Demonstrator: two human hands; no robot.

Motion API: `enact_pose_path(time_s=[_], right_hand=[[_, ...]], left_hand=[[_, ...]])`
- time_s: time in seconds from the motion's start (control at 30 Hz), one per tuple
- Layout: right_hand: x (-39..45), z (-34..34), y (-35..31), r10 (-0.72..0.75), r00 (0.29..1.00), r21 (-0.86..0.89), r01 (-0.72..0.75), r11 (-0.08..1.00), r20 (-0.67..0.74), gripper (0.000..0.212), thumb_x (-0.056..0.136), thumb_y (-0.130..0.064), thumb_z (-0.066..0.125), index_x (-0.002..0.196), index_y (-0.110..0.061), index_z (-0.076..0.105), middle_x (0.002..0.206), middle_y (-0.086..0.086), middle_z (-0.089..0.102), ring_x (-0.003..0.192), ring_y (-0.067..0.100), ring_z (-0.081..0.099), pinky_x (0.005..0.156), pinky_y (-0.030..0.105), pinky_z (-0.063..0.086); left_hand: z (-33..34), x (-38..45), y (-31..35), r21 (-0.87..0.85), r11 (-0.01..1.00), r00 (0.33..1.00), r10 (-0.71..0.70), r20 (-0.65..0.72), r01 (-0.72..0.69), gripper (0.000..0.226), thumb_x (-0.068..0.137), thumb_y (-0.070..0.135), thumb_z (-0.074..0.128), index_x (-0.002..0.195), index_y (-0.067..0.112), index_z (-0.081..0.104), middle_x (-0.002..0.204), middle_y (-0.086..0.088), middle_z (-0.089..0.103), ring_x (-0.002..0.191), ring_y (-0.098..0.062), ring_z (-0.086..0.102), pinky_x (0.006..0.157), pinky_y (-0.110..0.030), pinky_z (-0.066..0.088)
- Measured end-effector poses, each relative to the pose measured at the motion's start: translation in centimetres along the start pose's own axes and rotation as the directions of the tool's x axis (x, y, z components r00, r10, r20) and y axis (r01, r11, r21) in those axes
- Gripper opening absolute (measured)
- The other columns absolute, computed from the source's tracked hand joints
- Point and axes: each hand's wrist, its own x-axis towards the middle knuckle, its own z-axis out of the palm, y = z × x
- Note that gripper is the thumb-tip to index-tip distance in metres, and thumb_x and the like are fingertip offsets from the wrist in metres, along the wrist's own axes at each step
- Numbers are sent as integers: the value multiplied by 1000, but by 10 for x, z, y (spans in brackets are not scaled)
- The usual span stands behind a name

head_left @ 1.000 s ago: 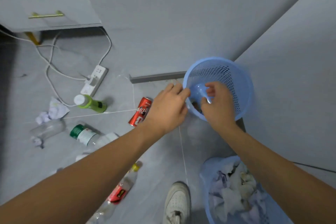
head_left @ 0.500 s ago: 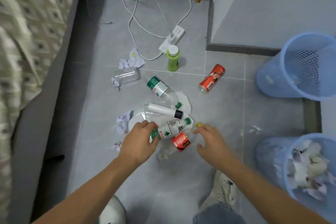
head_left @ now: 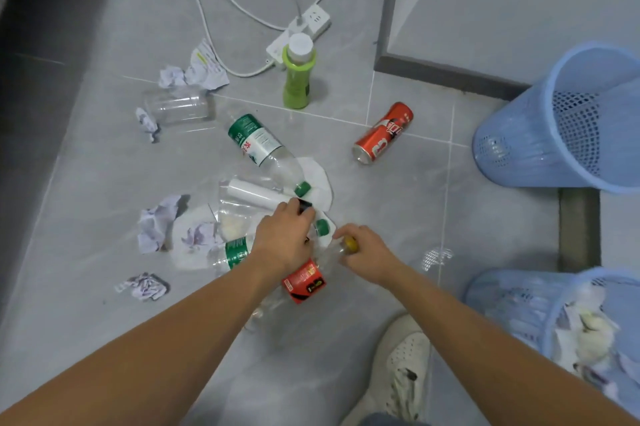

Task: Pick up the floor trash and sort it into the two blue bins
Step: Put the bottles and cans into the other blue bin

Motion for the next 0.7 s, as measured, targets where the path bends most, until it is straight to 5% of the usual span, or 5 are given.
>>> enact_pose_path(time_s=[0.17, 0.3, 0.43, 0.53, 0.7], right_hand=[[-3, 0, 13, 123, 991, 334, -130, 934, 44, 19, 87, 5, 65, 93, -13, 70, 90, 3, 61, 79, 19, 60, 78, 48, 61], [-10, -8, 15, 144, 988, 402, -153, 903, 53, 11, 86, -2, 73, 96, -3, 69, 85, 10, 62, 71, 19, 61, 74, 40, 61], [-30, -25, 15, 121, 992, 429, -124, 895, 36, 11, 82, -7, 78, 90, -9, 72, 88, 14, 65, 70, 20, 64, 76, 46, 63], [-53, -42, 7, 77, 997, 418, -64, 906, -14, 13, 80, -13, 82, 87, -18, 72, 90, 11, 67, 72, 18, 66, 70, 37, 64], [-110, -79, -23, 36, 974, 319, 38, 947, -224, 19, 73, -15, 81, 78, -28, 68, 76, -9, 62, 64, 2, 57, 60, 22, 50]], left_hand=[[14, 4, 10, 186, 982, 1000, -9, -2, 9, 51, 83, 32, 69, 131, 27, 51, 133, -7, 40, 116, -29, 46, 75, -40, 43], [13, 4, 16, 260, 965, 1000, -5, -13, 8, 50, 86, 41, 68, 130, 27, 52, 132, -6, 43, 117, -28, 46, 80, -40, 42], [2, 3, 24, 233, 972, 999, 33, 2, -33, 44, 87, 40, 67, 124, 19, 57, 129, -4, 48, 120, -25, 46, 77, -37, 47], [-19, -11, 32, 189, 979, 997, 70, 25, -73, 38, 90, 36, 63, 122, 16, 57, 125, -2, 53, 119, -23, 50, 71, -35, 48], [-79, -64, 36, 186, 975, 989, 99, 109, -118, 30, 91, 44, 60, 110, 25, 47, 100, 1, 66, 89, -24, 65, 66, -32, 46]])
